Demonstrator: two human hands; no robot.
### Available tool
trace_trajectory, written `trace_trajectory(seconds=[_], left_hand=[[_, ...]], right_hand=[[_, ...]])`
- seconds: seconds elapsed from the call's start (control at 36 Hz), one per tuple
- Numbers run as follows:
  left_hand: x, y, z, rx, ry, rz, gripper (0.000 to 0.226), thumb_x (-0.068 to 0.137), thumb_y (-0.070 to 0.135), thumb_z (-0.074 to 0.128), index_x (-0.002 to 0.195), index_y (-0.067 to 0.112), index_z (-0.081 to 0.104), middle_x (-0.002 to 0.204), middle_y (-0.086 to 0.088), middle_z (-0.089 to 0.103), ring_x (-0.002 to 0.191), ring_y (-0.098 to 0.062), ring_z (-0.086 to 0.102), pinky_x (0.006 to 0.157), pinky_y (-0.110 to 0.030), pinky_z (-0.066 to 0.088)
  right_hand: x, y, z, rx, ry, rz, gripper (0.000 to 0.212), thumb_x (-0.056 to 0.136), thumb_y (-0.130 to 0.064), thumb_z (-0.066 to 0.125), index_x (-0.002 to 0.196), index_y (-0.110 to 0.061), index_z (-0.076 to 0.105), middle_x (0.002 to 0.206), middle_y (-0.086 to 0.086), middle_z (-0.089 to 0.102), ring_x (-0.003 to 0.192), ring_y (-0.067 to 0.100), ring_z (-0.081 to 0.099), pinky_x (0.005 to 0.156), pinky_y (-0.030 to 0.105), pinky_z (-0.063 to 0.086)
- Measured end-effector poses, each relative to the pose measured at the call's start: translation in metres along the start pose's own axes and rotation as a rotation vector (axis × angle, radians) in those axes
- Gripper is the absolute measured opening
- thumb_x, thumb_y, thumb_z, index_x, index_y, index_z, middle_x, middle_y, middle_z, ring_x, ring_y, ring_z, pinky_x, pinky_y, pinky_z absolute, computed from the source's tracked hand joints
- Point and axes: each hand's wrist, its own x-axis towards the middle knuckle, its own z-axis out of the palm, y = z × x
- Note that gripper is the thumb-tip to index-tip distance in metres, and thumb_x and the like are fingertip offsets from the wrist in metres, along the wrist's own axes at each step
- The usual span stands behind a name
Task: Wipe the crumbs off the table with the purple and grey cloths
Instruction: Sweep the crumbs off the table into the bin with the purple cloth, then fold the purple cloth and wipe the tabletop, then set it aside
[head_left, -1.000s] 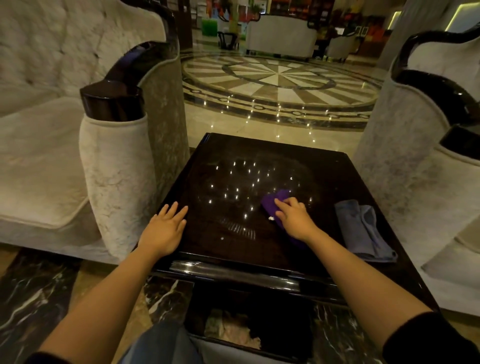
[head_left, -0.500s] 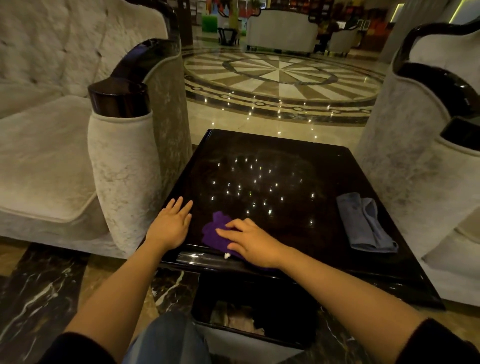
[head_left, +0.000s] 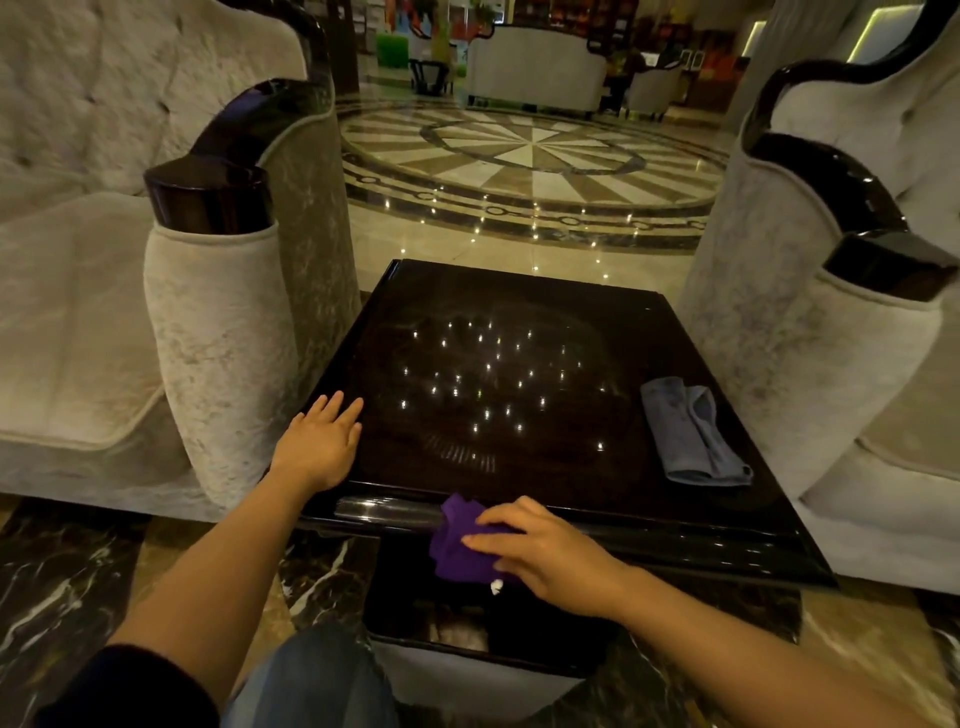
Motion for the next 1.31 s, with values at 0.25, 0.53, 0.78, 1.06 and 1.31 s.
trace_trajectory(seconds=[0.25,0.53,0.78,1.06,1.31], left_hand=[[-0.032,0.069,-0.027,-0.527,0.081,0.197,0.038,0.088,0.026,0.056,0.123,0.014,0.056,0.113,-0.004,0.067,0.108,-0.021,0.061,0.092,-0.031,0.045],[-0.065,0.133,-0.052,-0.481,-0.384,0.472,0.023,0.075,0.015,0.073,0.096,0.013,0.066,0.088,0.006,0.063,0.075,-0.001,0.057,0.066,-0.015,0.046],[-0.058,0.148,-0.082,-0.282,-0.229,0.547,0.013,0.086,0.021,0.059,0.087,0.024,0.046,0.093,0.006,0.048,0.076,-0.004,0.045,0.065,-0.018,0.037],[-0.080,0.133,-0.077,-0.190,0.062,0.543,0.017,0.088,0.026,0.054,0.100,0.023,0.042,0.089,0.005,0.051,0.081,-0.011,0.050,0.067,-0.025,0.041],[-0.076,0.119,-0.034,-0.178,0.000,0.499,0.031,0.088,0.025,0.054,0.119,0.023,0.050,0.111,0.004,0.056,0.107,-0.014,0.049,0.091,-0.026,0.039]], right_hand=[[-0.001,0.001,-0.028,0.317,0.091,0.166,0.051,0.088,-0.018,0.056,0.134,-0.031,0.037,0.139,-0.006,0.032,0.122,0.002,0.031,0.099,0.012,0.029],[-0.017,0.000,-0.038,0.280,0.232,0.324,0.053,0.071,-0.024,0.076,0.117,-0.022,0.051,0.116,-0.003,0.057,0.101,0.003,0.050,0.078,0.007,0.040],[-0.019,0.024,-0.082,0.107,0.166,0.489,0.040,0.072,-0.041,0.071,0.105,-0.022,0.058,0.100,-0.001,0.066,0.089,0.014,0.062,0.076,0.031,0.053],[-0.038,0.014,-0.077,0.196,0.335,0.389,0.034,0.082,-0.024,0.064,0.114,-0.027,0.055,0.102,-0.015,0.060,0.097,0.004,0.057,0.082,0.019,0.048],[-0.035,0.009,-0.037,0.133,0.311,0.426,0.030,0.088,-0.024,0.055,0.117,-0.023,0.055,0.114,-0.003,0.059,0.104,0.011,0.054,0.091,0.028,0.047]])
